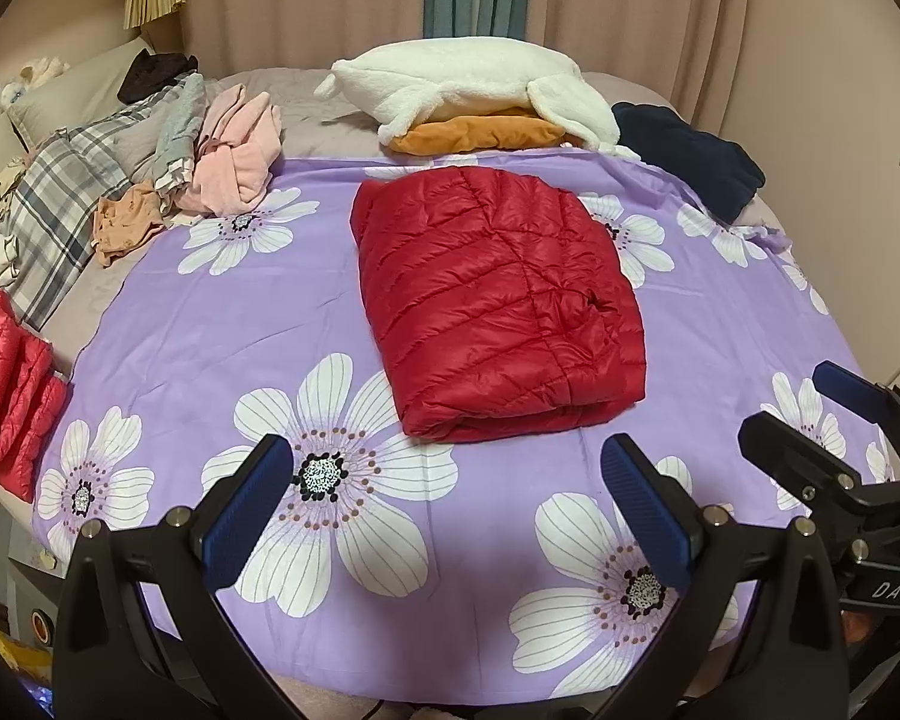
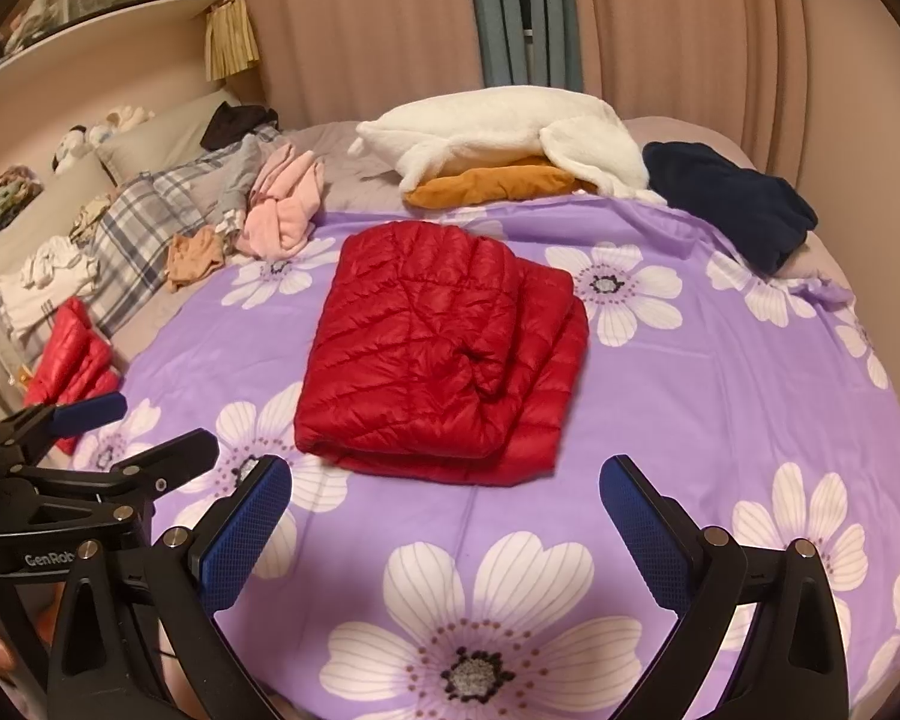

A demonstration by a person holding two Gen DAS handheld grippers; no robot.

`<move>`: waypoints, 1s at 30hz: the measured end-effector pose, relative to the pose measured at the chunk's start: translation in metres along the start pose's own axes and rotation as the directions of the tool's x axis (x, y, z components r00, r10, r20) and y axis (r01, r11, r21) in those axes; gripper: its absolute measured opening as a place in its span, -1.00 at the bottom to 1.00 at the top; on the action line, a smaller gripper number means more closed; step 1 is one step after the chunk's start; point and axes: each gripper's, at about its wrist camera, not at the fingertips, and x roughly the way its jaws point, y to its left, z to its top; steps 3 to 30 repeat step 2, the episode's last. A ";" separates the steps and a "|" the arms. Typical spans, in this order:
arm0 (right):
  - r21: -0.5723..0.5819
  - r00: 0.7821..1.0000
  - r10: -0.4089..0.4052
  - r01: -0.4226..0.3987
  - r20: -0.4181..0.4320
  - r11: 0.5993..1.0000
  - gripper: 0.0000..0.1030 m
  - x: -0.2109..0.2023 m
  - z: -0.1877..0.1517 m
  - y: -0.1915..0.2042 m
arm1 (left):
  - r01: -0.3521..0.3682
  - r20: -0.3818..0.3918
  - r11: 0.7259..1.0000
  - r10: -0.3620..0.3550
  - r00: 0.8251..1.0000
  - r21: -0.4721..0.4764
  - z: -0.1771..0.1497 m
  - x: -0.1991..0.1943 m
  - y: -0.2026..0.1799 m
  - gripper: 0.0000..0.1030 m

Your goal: Fold large clothes

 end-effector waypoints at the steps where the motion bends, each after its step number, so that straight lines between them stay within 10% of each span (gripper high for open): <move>1: 0.000 1.000 0.000 0.000 0.000 1.000 0.97 0.000 0.000 0.000 | -0.001 -0.001 1.000 0.001 1.000 0.000 0.000 0.000 0.000 0.99; 30: 0.000 1.000 0.000 0.000 0.000 1.000 0.97 0.000 0.000 0.000 | -0.002 -0.001 1.000 0.002 1.000 -0.004 0.000 0.000 0.000 0.99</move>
